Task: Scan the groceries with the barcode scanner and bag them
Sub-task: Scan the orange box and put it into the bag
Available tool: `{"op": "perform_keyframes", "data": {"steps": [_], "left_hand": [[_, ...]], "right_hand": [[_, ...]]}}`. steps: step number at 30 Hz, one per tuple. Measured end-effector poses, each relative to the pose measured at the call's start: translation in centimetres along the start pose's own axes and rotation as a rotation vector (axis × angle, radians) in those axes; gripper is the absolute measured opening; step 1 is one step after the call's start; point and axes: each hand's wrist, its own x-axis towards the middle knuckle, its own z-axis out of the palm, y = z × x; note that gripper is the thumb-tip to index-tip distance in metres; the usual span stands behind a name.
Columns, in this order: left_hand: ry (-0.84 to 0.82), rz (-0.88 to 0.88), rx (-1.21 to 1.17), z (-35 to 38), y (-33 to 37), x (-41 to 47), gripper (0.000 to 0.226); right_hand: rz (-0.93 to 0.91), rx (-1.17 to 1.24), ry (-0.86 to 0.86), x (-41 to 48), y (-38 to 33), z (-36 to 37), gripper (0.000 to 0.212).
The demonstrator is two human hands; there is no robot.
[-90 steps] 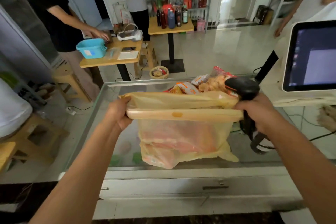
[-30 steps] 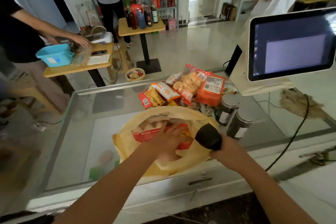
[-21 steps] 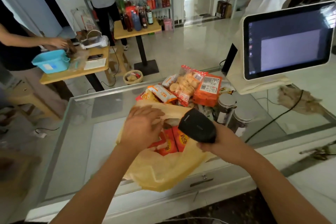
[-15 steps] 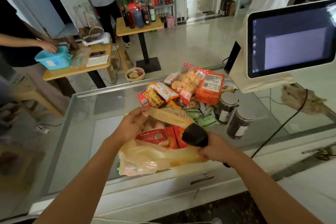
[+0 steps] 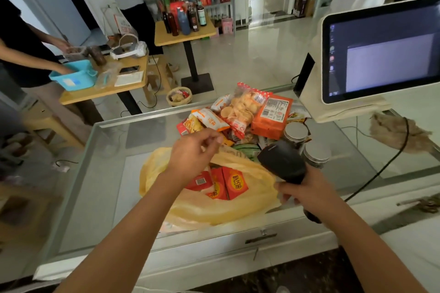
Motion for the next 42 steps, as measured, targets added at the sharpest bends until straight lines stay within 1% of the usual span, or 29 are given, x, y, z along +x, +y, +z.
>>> {"op": "perform_keyframes", "data": {"steps": [2, 4, 7, 11, 13, 16, 20, 22, 24, 28, 32, 34, 36, 37, 39, 42], "left_hand": [[-0.029, -0.001, -0.033, 1.6, 2.0, 1.7, 0.014], [-0.035, -0.054, -0.040, 3.5, 4.1, 3.7, 0.015], [-0.082, -0.130, 0.023, 6.8, 6.5, 7.2, 0.027], [-0.249, -0.273, 0.173, 11.4, 7.8, 11.0, 0.061], [-0.303, -0.363, 0.265, 13.2, 8.1, 12.2, 0.076], [-0.325, -0.492, 0.355, 15.3, 8.5, 13.7, 0.090], [-0.379, -0.557, 0.345, 16.7, 8.7, 15.1, 0.103], [-0.426, -0.559, 0.344, 17.1, 8.6, 15.4, 0.108], [-0.427, -0.534, 0.351, 17.2, 8.7, 15.3, 0.110], [-0.310, -0.535, 0.326, 15.6, 9.4, 14.9, 0.097], [-0.140, -0.510, 0.178, 11.1, 10.8, 13.6, 0.106], [-0.080, -0.469, 0.066, 8.7, 11.1, 12.7, 0.097], [-0.031, -0.418, -0.136, 6.6, 11.4, 11.3, 0.090], [-0.030, -0.397, -0.267, 5.9, 11.7, 10.3, 0.086], [-0.079, -0.348, -0.493, 5.2, 12.6, 7.8, 0.073], [-0.132, -0.271, -0.688, 5.6, 13.7, 3.9, 0.064]], "right_hand": [[-0.022, 0.097, 0.095, -1.0, 0.1, -1.2, 0.021], [-0.032, 0.202, 0.182, -1.6, 0.3, -2.5, 0.019], [-0.044, 0.339, 0.252, -2.0, 0.8, -4.8, 0.021], [-0.025, 0.412, 0.271, -1.3, 1.5, -7.6, 0.019], [-0.009, 0.439, 0.267, -0.7, 1.9, -8.6, 0.020], [0.009, 0.456, 0.231, 0.1, 2.5, -9.6, 0.021], [0.036, 0.474, 0.190, 1.1, 3.2, -10.5, 0.018], [0.051, 0.491, 0.172, 1.5, 3.6, -10.6, 0.016], [0.054, 0.508, 0.163, 1.7, 3.8, -10.7, 0.017], [0.025, 0.528, 0.144, 1.7, 4.1, -10.7, 0.021], [-0.024, 0.523, 0.167, 1.5, 3.6, -11.0, 0.023], [-0.070, 0.493, 0.185, 1.3, 2.9, -11.0, 0.030], [-0.112, 0.475, 0.205, 0.7, 1.7, -10.6, 0.040], [-0.138, 0.481, 0.211, 0.3, 1.1, -10.2, 0.042], [-0.184, 0.484, 0.227, -0.6, -0.2, -9.1, 0.041], [-0.250, 0.469, 0.263, -1.8, -2.3, -6.4, 0.050]]}}
